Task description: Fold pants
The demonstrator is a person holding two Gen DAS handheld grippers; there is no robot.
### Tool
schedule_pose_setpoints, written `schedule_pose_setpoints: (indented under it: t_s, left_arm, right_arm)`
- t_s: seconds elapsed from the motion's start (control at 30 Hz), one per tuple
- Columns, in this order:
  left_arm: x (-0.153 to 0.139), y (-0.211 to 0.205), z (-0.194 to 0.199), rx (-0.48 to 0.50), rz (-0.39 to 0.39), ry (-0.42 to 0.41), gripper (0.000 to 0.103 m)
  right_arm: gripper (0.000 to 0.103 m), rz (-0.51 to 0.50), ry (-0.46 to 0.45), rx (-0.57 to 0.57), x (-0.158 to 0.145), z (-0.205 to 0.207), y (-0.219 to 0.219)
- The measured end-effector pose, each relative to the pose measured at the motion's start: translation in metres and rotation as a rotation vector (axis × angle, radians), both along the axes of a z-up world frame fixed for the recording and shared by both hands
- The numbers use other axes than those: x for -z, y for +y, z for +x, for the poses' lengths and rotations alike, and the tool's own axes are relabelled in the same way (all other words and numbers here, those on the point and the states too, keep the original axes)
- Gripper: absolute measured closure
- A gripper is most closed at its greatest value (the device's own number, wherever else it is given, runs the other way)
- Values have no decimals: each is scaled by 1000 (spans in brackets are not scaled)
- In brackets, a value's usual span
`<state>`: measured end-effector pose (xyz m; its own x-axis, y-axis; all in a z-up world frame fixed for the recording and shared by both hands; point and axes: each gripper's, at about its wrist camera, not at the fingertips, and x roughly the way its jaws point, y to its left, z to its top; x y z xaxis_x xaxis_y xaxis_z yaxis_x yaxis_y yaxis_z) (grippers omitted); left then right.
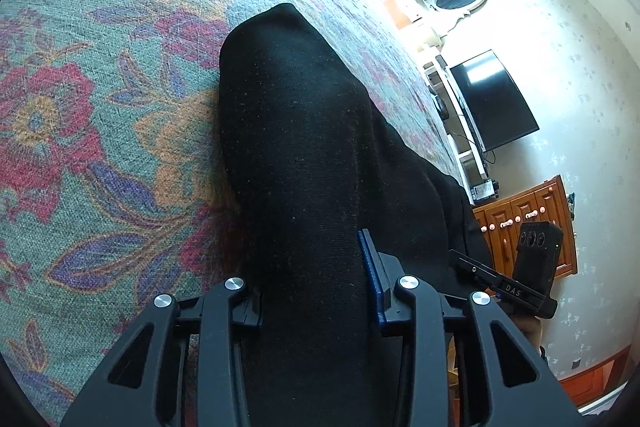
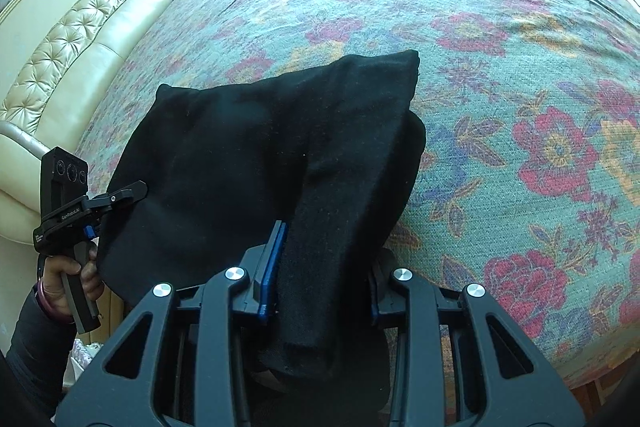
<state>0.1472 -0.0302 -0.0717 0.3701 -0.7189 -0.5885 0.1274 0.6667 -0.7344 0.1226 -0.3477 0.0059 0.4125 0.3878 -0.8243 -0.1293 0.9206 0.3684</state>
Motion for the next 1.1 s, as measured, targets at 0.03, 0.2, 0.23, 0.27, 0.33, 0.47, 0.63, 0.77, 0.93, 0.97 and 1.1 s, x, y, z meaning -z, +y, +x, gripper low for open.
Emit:
schedule_pose_setpoints:
  t_s: [0.03, 0.2, 0.23, 0.27, 0.33, 0.47, 0.63, 0.77, 0.93, 0.97, 1.1]
  left_arm:
    - [0, 1, 0, -1, -2, 0, 67]
    - [-1, 9, 1, -2, -5, -7, 68]
    - [-1, 10, 1, 0, -6, -8, 68]
    - [-1, 11, 1, 0, -4, -9, 68]
    - [-1, 13, 1, -4, -10, -7, 68]
    - [-1, 18, -1, -7, -16, -10, 69]
    - [-3, 22, -1, -7, -13, -10, 70]
    - [-7, 21, -1, -4, -18, -22, 71]
    - [-14, 29, 1, -14, -25, -49, 73]
    - [-14, 32, 2, -20, -21, -54, 73]
    - [-7, 43, 7, -46, -30, -48, 73]
  right_arm:
    - [71, -5, -5, -2, 0, 0, 1]
    - [71, -38, -29, -12, -2, 3, 6]
    - [71, -42, -33, -12, -2, 3, 7]
    - [71, -41, -37, -11, -3, 3, 7]
    - [71, -41, -39, -13, -3, 5, 8]
    - [71, -38, -46, -14, -3, 7, 8]
    - [72, -39, -60, -21, -6, 8, 9]
    - [73, -36, -73, -20, -8, 8, 8]
    - [73, -53, -113, -40, -16, 13, 16]
    - [73, -41, -115, -38, -16, 16, 16]
    - [73, -28, -120, -43, -11, 30, 24]
